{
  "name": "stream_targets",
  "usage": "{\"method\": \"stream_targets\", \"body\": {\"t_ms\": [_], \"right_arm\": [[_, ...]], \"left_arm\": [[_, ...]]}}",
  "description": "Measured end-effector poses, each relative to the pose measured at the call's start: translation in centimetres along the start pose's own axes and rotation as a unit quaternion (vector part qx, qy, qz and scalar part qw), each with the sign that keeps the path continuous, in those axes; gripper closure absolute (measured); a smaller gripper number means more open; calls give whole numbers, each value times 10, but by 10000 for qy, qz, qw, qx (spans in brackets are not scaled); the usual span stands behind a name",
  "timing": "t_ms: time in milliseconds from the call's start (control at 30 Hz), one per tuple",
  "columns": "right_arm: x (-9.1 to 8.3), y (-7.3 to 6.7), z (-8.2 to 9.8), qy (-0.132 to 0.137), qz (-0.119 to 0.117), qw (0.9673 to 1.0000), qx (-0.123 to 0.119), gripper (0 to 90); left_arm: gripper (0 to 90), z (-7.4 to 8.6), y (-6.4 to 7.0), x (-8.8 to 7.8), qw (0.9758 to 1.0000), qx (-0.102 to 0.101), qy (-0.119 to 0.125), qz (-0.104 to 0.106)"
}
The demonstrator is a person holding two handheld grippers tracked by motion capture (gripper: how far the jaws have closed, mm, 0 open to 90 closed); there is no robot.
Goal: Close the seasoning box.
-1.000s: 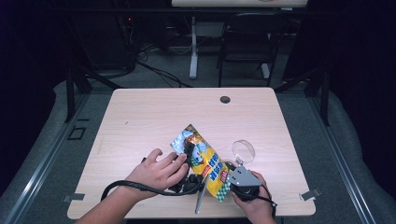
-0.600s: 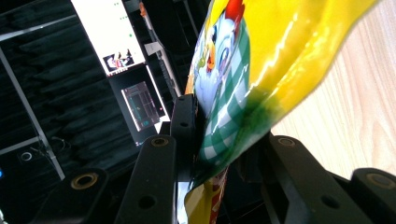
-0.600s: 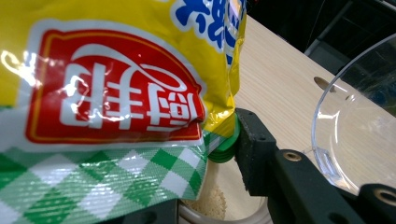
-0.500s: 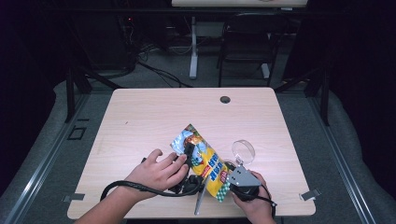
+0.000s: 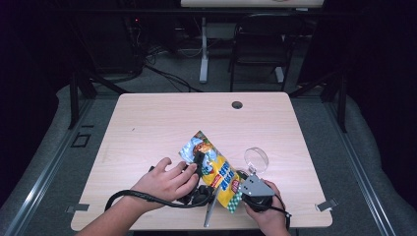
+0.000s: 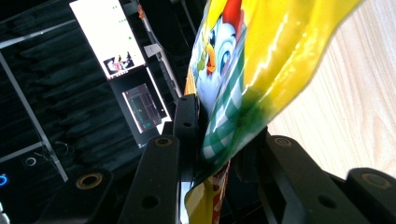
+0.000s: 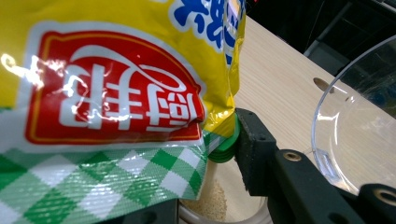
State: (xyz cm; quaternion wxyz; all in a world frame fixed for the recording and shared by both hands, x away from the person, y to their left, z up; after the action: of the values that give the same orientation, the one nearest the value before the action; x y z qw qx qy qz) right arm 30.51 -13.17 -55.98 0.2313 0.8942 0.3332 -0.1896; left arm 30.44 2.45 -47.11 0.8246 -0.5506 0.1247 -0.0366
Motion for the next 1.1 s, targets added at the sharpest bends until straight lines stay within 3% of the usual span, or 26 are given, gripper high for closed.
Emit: {"method": "stream_targets", "body": {"t_ms": [33, 367, 533, 733, 800, 1000, 1100], "right_arm": [[0, 0, 0, 4, -2, 10000, 2, 709], [0, -1, -1, 27, -13, 10000, 9, 709], [0, -1, -1, 28, -24, 10000, 10, 709], [-1, 0, -1, 37, -27, 10000, 17, 708], [-1, 0, -1, 48, -36, 10000, 8, 709], [-1, 0, -1, 59, -6, 10000, 12, 709], [-1, 0, -1, 66, -14, 10000, 17, 709]], "left_arm": [[750, 0, -2, 0, 10000, 89, 13, -36], [754, -1, -3, -2, 10000, -14, 47, -62], [754, -2, -6, -3, 9999, 67, 29, -75], [755, -3, -8, -4, 10000, 24, 34, -69], [756, -3, -8, -4, 9999, -85, 57, -17], [756, -4, -11, -4, 9999, -11, 61, -101], [756, -4, -11, -4, 9999, -77, 94, -119]]}}
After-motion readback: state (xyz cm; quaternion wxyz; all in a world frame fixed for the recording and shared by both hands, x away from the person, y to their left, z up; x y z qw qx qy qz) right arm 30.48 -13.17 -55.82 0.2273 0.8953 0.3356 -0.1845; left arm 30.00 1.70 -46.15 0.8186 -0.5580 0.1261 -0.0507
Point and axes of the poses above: each handheld gripper's, and its own axes: x roughly forward along the jaws, z roughly out of its underside, y roughly to its right, the point moved 7 cm from there along x, roughly forward along the jaws, and after that the axes turned 5 degrees about -z, right-handed, at the moved point
